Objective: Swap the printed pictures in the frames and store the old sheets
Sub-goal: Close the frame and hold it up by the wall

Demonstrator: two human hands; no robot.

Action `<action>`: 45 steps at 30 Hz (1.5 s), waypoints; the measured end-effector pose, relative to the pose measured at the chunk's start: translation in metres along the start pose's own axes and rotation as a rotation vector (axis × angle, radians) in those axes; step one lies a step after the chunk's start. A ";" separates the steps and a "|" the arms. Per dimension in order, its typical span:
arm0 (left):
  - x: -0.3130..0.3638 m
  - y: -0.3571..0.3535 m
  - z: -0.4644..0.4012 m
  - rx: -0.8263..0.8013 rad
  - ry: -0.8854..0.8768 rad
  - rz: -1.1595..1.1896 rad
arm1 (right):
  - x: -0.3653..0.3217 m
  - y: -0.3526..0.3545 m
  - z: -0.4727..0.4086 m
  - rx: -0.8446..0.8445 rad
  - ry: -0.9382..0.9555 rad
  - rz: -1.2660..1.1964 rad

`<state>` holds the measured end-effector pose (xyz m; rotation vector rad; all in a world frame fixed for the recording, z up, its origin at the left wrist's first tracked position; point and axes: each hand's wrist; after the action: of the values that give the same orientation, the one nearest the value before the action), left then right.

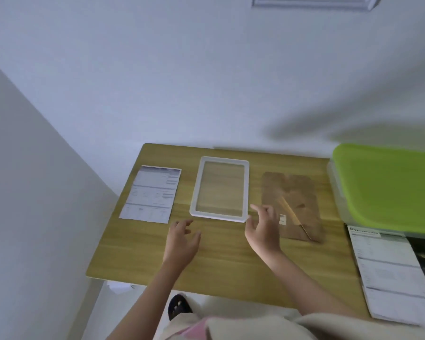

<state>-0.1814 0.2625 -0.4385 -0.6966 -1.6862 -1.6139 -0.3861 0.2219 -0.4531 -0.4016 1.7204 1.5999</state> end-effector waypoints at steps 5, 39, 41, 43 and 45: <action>-0.059 0.071 -0.024 0.111 0.126 -0.032 | -0.080 -0.061 0.012 -0.144 0.020 -0.128; -0.091 0.111 -0.107 0.083 0.097 0.065 | -0.156 -0.138 -0.033 -0.212 -0.138 -0.173; -0.077 0.103 -0.109 0.070 0.058 0.090 | -0.143 -0.121 -0.037 -0.165 -0.146 -0.185; -0.063 0.090 -0.111 0.044 0.029 0.111 | -0.129 -0.103 -0.042 -0.132 -0.170 -0.194; -0.048 0.074 -0.113 0.012 0.005 0.116 | -0.114 -0.085 -0.046 -0.114 -0.197 -0.200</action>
<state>-0.0813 0.1603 -0.4315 -0.7697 -1.6205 -1.5219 -0.2657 0.1342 -0.4375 -0.4417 1.4015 1.5407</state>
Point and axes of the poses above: each hand's wrist, its own z-axis away from the middle knuckle, its own y-axis out of the back of the hand, x = y × z, and after that the axes turned 11 degrees about -y, right-handed
